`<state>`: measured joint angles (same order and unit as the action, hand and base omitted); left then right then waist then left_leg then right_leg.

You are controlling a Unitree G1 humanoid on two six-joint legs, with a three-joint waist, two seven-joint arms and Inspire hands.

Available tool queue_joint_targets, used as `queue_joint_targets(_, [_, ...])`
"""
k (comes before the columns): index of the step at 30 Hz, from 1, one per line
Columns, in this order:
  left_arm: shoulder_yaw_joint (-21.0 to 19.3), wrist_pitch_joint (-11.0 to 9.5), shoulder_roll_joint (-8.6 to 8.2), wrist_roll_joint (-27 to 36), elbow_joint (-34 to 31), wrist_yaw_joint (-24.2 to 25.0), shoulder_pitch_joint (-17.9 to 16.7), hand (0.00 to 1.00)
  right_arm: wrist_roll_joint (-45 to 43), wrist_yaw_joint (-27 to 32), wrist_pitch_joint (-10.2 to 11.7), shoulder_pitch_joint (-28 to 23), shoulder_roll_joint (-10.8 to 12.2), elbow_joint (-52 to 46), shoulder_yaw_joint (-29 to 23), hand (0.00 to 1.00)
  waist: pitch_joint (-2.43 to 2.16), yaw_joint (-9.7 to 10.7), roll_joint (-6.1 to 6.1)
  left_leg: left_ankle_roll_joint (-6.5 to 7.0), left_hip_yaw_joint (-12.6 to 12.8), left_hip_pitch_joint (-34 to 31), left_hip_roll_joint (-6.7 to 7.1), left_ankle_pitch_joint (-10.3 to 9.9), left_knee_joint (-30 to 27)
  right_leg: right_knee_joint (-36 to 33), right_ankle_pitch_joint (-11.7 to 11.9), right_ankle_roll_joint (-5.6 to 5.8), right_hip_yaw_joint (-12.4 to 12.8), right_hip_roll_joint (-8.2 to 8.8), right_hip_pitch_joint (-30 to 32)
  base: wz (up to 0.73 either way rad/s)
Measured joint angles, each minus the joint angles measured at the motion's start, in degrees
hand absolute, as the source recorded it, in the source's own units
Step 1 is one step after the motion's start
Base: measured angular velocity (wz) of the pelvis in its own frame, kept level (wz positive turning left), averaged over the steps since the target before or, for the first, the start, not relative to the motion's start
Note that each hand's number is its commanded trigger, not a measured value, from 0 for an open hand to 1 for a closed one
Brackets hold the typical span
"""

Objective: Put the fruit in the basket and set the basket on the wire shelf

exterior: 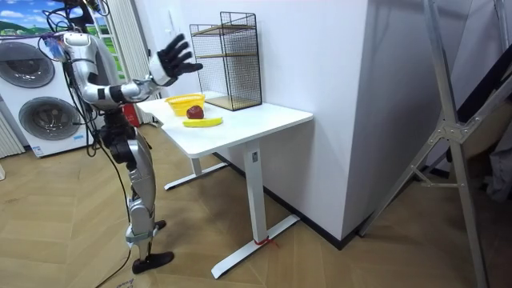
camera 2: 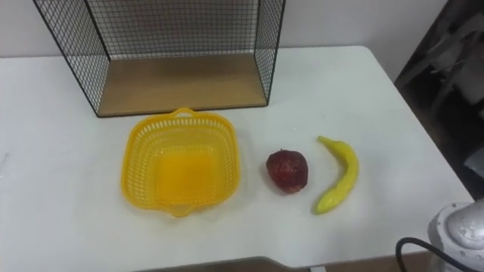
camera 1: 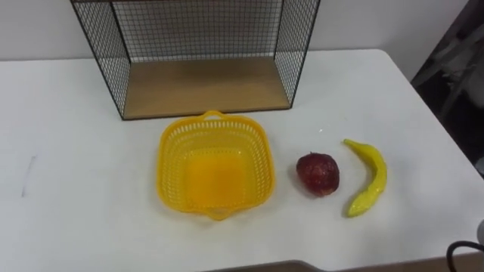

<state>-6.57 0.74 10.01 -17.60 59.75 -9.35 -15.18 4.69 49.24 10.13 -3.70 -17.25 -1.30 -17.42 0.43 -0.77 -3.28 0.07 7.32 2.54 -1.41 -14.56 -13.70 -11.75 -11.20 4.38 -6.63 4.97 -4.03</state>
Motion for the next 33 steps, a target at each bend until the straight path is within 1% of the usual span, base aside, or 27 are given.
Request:
queue_joint_targets(3, [0.5,-0.4,-0.12,-0.5,0.0,0.0,0.5,0.00,0.3,-5.0,0.0,2.2,-0.8,0.1,2.6,0.00,0.08,-0.8,0.25,0.00,0.0,-0.1,-0.02,0.0,0.1,0.1,0.0,0.00,0.0,0.00,0.1,0.00])
queue_joint_targets(6, [0.7,-0.8,-0.10,-0.8,-0.2,0.0,0.1,0.00,0.5,-10.4,0.0,3.6,-0.9,0.2,4.4,0.00,0.08,-1.3,0.37,0.00,-0.3,0.0,-0.02,0.0,0.1,0.1,0.0,-0.01,-1.0,0.04,-0.2,0.06])
queue_joint_targets(7, [0.7,-0.8,-0.09,-0.8,-0.1,0.1,-0.2,0.00,0.4,-12.4,0.0,3.7,-0.9,0.3,5.2,0.00,0.08,-1.3,0.40,-0.01,-0.5,0.0,-0.02,0.0,0.1,0.2,0.0,-0.01,-1.6,0.08,-0.3,0.09])
queue_joint_targets(9, [0.6,-0.8,-0.09,-1.0,-0.1,0.9,-0.4,0.00,0.2,-15.7,0.0,3.6,-0.9,0.4,5.9,0.00,0.23,-1.4,0.66,-0.01,-0.9,0.2,-0.01,0.0,0.0,0.2,0.0,-0.01,-1.6,0.08,-0.6,0.09])
queue_joint_targets(15, [0.6,-0.7,0.05,-1.3,-0.1,2.8,-0.6,0.00,0.2,-24.6,-0.4,2.2,-0.9,0.4,9.9,0.00,0.05,-1.5,0.94,-0.02,-1.3,0.2,0.04,0.0,0.0,1.1,0.0,-0.01,-1.9,0.07,-1.1,0.04])
queue_joint_targets(18, [0.6,-0.7,0.06,-1.4,-0.1,3.7,-0.6,0.00,-0.1,-27.6,-1.0,2.3,-0.9,0.6,10.1,0.00,0.00,-1.9,0.83,-0.08,-1.4,0.6,0.03,0.1,0.1,1.1,0.0,-0.01,-2.2,0.07,-1.4,0.00])
queue_joint_targets(20, [0.6,-0.7,0.06,-2.0,-0.2,3.9,-0.7,0.00,-0.2,-29.0,-1.3,2.2,-0.9,1.2,10.7,0.00,0.05,-2.3,0.67,-0.09,-1.7,1.0,0.04,0.1,0.1,1.1,0.0,-0.01,-2.2,0.06,-1.9,0.04])
queue_joint_targets(21, [0.8,-0.7,0.09,-2.2,-0.2,3.9,-0.7,0.00,0.0,-29.6,-1.5,2.0,-0.9,1.5,11.7,0.00,-0.11,-2.5,0.41,-0.10,-1.8,1.2,0.03,0.1,0.1,1.2,0.0,-0.01,-2.4,0.04,-2.2,0.10])
queue_joint_targets(24, [1.5,-0.6,0.14,-2.2,-0.2,4.4,-0.5,0.00,0.0,-32.7,-1.5,1.9,-0.9,3.0,15.1,0.00,-0.21,-2.7,-0.04,-0.11,-2.3,1.7,0.05,0.1,0.0,1.2,0.0,-0.01,-2.9,0.03,-2.9,0.08])
queue_joint_targets(26, [2.0,-0.6,0.15,-2.4,-0.6,5.0,-0.5,0.00,-0.3,-34.8,-1.6,1.6,-0.8,3.5,16.9,0.00,-0.15,-2.7,0.07,-0.11,-2.6,1.7,0.08,0.1,-0.2,1.2,0.0,-0.06,-3.1,0.04,-3.3,0.07])
queue_joint_targets(29, [2.2,-0.5,0.11,-2.8,-0.9,5.2,-0.3,0.00,-1.5,-37.7,-1.7,1.4,0.1,3.5,18.9,0.00,-0.10,-3.0,0.21,-0.16,-3.0,0.8,0.07,0.1,-0.8,1.2,0.1,-0.10,-3.4,0.04,-3.1,0.07])
queue_joint_targets(32, [2.2,-0.4,0.08,-3.4,-1.5,5.2,0.2,0.00,-5.3,-39.3,-1.6,1.4,0.4,4.0,19.2,0.00,-0.06,-3.0,0.47,-0.24,-3.7,-0.1,0.08,0.1,-1.0,1.2,0.2,-0.31,-4.2,0.03,-2.8,0.11])
queue_joint_targets(33, [2.2,-0.3,0.05,-3.4,-1.5,5.1,0.0,0.00,-6.2,-39.5,-1.5,1.4,0.7,5.3,19.3,0.00,-0.18,-3.0,0.62,-0.28,-3.8,0.0,0.06,0.2,-1.1,1.2,0.2,-0.32,-4.3,-0.02,-2.9,0.09])
